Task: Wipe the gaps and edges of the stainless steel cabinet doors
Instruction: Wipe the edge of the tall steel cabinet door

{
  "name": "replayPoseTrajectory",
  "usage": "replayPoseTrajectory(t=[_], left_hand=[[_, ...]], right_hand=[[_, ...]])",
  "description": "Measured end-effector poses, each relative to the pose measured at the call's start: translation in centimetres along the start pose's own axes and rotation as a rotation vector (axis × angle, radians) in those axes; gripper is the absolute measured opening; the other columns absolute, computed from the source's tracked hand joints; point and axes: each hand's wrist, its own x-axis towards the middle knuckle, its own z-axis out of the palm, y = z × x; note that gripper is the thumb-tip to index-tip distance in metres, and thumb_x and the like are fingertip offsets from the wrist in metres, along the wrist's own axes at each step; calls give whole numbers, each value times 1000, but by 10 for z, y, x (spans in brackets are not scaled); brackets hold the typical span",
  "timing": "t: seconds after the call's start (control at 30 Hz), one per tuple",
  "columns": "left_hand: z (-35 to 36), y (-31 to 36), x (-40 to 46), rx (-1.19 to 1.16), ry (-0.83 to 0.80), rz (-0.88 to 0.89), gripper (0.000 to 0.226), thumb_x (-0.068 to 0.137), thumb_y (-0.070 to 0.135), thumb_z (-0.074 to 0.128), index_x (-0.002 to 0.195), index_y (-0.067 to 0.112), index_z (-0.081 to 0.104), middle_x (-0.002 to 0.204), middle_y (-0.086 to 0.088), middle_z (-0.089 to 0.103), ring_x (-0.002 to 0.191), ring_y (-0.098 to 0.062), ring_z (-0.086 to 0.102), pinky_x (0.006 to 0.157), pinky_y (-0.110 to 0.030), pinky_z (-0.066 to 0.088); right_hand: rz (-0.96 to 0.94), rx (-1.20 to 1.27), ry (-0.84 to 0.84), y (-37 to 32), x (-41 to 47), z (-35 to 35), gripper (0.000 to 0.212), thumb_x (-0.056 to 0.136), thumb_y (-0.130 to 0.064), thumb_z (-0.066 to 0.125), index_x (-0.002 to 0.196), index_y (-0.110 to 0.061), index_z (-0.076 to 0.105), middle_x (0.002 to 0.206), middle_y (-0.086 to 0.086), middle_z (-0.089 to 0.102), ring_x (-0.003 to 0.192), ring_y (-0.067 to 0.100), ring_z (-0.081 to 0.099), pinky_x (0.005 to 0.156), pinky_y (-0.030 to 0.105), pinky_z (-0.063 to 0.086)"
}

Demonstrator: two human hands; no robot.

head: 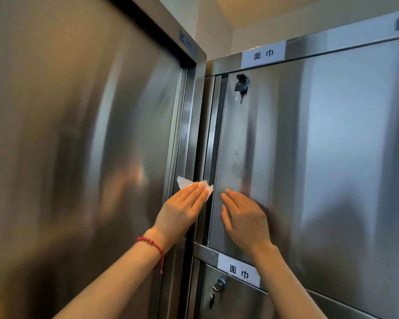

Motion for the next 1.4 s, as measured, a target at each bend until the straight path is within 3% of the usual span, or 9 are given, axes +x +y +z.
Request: replayPoseTrajectory(t=[0.17, 0.33, 0.53, 0.93, 1.4], left_hand=[[-22, 11, -25, -35, -58, -24, 55, 51, -7, 85, 104, -4, 69, 108, -18, 68, 98, -28, 67, 85, -38, 53], [-51, 17, -48, -24, -44, -12, 40, 63, -13, 74, 102, -1, 71, 105, -15, 70, 96, -26, 68, 89, -35, 49], [-87, 28, -66, -59, -171, -81, 63, 43, -5, 89, 103, -2, 70, 103, -15, 70, 94, -26, 69, 82, -35, 53], [-129, 60, -90, -5, -286, -170, 67, 37, -9, 89, 101, -1, 71, 103, -14, 71, 92, -24, 70, 80, -35, 54], [-170, 119, -125, 156, -495, -339, 75, 29, 3, 94, 100, 1, 72, 102, -12, 71, 92, -22, 70, 73, -35, 58]], right_hand=[[5, -38, -54, -27, -16, -12, 30, 69, -19, 82, 96, -7, 75, 98, 9, 73, 87, 22, 71, 73, 34, 58], [24, -31, -91, -62, -29, -27, 28, 71, -23, 81, 95, -9, 76, 96, 7, 73, 86, 20, 71, 74, 33, 58], [30, -9, -120, -91, -45, -51, 28, 69, -25, 82, 93, -11, 76, 94, 5, 74, 84, 19, 71, 72, 32, 57], [107, 138, -133, -111, -74, -77, 29, 72, -24, 81, 98, -13, 75, 96, 3, 74, 86, 17, 71, 74, 33, 57], [14, 356, -202, -128, -126, -89, 30, 69, -27, 83, 96, -15, 76, 94, 0, 74, 86, 13, 71, 75, 31, 57]])
